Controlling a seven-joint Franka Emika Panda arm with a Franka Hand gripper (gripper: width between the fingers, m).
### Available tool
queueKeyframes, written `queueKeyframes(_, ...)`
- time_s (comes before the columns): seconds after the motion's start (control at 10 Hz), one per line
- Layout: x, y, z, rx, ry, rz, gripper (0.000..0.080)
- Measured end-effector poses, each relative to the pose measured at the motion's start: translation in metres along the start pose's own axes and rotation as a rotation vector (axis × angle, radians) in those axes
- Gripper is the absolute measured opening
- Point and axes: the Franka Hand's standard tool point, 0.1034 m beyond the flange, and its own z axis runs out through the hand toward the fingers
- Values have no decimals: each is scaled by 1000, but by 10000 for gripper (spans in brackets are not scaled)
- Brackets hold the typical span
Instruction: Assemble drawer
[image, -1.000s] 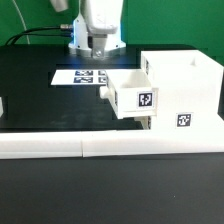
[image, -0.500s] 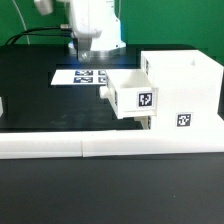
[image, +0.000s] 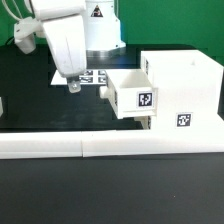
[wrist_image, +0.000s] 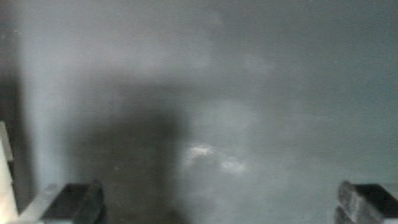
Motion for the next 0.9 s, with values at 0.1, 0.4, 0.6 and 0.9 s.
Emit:
queueKeyframes(0.1,12,2,3,4,3,26,649)
queueKeyframes(0.4,42,4,11,17,12,60,649)
queueKeyframes(0.6,65,9,12,18,18,89,649)
queueKeyframes(0.9,87,16,13,17,25,127,649)
